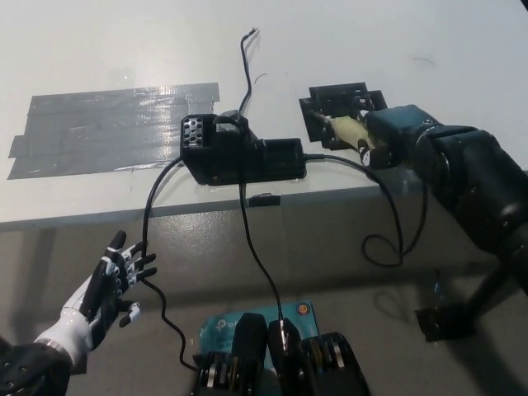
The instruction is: The robot uses its right hand to grab and lift the soldering gun kept on the middle of the table and puts it in its base
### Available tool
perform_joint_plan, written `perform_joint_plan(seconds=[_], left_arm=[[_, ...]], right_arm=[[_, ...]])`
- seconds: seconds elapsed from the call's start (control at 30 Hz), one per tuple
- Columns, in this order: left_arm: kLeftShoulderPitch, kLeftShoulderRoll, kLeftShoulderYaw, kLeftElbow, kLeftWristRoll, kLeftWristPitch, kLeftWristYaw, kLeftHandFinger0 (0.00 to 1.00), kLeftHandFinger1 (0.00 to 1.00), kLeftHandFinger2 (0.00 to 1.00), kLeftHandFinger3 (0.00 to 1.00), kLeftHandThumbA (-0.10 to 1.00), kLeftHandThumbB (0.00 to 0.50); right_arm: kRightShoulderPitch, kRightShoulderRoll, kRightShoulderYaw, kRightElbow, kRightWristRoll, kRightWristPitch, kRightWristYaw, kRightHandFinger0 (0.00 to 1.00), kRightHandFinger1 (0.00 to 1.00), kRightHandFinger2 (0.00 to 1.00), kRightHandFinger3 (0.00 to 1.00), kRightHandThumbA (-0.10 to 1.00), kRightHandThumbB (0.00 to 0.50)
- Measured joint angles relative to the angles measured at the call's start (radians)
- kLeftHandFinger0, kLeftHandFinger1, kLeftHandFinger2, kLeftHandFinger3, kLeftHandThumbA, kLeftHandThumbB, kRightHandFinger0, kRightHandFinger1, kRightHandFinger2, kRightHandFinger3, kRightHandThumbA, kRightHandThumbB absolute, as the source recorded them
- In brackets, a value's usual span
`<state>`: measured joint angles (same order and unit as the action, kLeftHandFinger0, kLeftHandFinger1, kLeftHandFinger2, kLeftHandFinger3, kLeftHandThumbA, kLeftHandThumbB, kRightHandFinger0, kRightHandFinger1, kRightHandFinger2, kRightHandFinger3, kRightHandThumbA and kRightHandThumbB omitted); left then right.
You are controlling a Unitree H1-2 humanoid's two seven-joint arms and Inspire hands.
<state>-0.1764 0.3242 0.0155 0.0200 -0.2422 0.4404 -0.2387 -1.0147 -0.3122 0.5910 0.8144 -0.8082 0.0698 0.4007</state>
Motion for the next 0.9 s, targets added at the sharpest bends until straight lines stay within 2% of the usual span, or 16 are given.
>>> perform_joint_plan(seconds=[0.13,0.2,0.27,0.33,0.5,0.53,0.6,0.63,0.67,0.7,0.73,0.77,0.8,0.83,0.87,0.9], left_arm=[[-0.002,0.001,-0.011,0.000,0.001,0.000,-0.014,0.94,1.00,1.00,1.00,1.00,0.335],[-0.005,0.002,-0.016,0.000,0.001,0.000,-0.022,0.97,1.00,1.00,1.00,1.00,0.316],[-0.010,0.005,-0.022,0.000,0.003,0.000,-0.028,0.99,1.00,1.00,1.00,1.00,0.318],[-0.013,0.011,-0.027,0.000,0.003,0.000,-0.036,1.00,1.00,1.00,1.00,1.00,0.334],[-0.014,0.026,-0.035,0.000,0.003,0.000,-0.058,1.00,1.00,1.00,1.00,1.00,0.333],[-0.014,0.028,-0.035,0.000,0.003,0.000,-0.061,1.00,1.00,1.00,1.00,1.00,0.329],[-0.014,0.031,-0.035,0.000,0.002,0.001,-0.066,1.00,1.00,1.00,1.00,1.00,0.337],[-0.014,0.031,-0.037,0.000,0.002,0.001,-0.071,1.00,1.00,1.00,1.00,1.00,0.342],[-0.014,0.032,-0.039,0.000,0.002,0.001,-0.074,1.00,1.00,1.00,1.00,1.00,0.342],[-0.014,0.033,-0.041,0.000,0.002,0.001,-0.077,1.00,1.00,1.00,1.00,1.00,0.346],[-0.014,0.033,-0.042,0.000,0.002,0.001,-0.080,1.00,1.00,1.00,1.00,1.00,0.355],[-0.014,0.034,-0.045,0.000,0.001,0.002,-0.085,1.00,1.00,1.00,1.00,1.00,0.354],[-0.014,0.035,-0.045,0.000,0.001,0.002,-0.085,1.00,1.00,1.00,1.00,1.00,0.354],[-0.015,0.036,-0.048,0.000,0.000,0.004,-0.095,1.00,1.00,1.00,1.00,1.00,0.358],[-0.014,0.037,-0.049,0.001,-0.001,0.005,-0.099,1.00,1.00,1.00,1.00,1.00,0.357],[-0.014,0.038,-0.051,0.002,-0.002,0.005,-0.102,1.00,1.00,1.00,1.00,1.00,0.355]], right_arm=[[-0.012,-0.002,0.058,0.009,-0.031,-0.003,-0.012,0.36,0.49,0.55,1.00,-0.06,0.309],[-0.018,-0.003,0.090,0.018,-0.047,-0.001,-0.013,0.17,0.26,0.36,1.00,-0.08,0.377],[-0.021,-0.005,0.119,0.016,-0.069,0.006,-0.012,0.23,0.30,0.44,1.00,-0.03,0.314],[-0.021,-0.008,0.142,0.007,-0.083,0.020,-0.009,0.31,0.44,0.62,1.00,0.08,0.395],[-0.015,-0.015,0.168,-0.007,-0.110,0.057,-0.008,0.21,0.38,0.60,1.00,0.24,0.455],[-0.014,-0.014,0.170,-0.009,-0.113,0.061,-0.008,0.09,0.28,0.54,1.00,0.24,0.456],[-0.014,-0.011,0.172,-0.003,-0.117,0.070,-0.008,0.09,0.26,0.52,1.00,0.19,0.381],[-0.013,-0.009,0.174,-0.003,-0.119,0.075,-0.008,0.06,0.20,0.47,1.00,0.05,0.296],[-0.013,-0.006,0.175,-0.003,-0.121,0.081,-0.008,0.06,0.20,0.47,1.00,0.04,0.293],[-0.013,-0.004,0.176,-0.002,-0.123,0.085,-0.008,0.00,0.04,0.30,0.91,-0.06,0.124],[-0.011,-0.001,0.178,-0.003,-0.126,0.093,-0.008,0.00,0.02,0.23,0.72,-0.05,0.119],[-0.008,0.005,0.181,-0.004,-0.133,0.108,-0.009,0.00,0.06,0.25,0.55,-0.10,0.220],[-0.008,0.006,0.182,-0.004,-0.136,0.113,-0.009,0.00,0.10,0.28,0.52,-0.10,0.226],[-0.003,0.013,0.186,-0.009,-0.146,0.131,-0.009,0.28,0.48,0.74,0.88,-0.08,0.093],[0.001,0.018,0.190,-0.013,-0.154,0.147,-0.010,0.39,0.61,0.81,1.00,-0.07,0.043],[0.006,0.021,0.194,-0.018,-0.163,0.163,-0.010,0.58,0.75,0.94,1.00,0.17,0.000]])
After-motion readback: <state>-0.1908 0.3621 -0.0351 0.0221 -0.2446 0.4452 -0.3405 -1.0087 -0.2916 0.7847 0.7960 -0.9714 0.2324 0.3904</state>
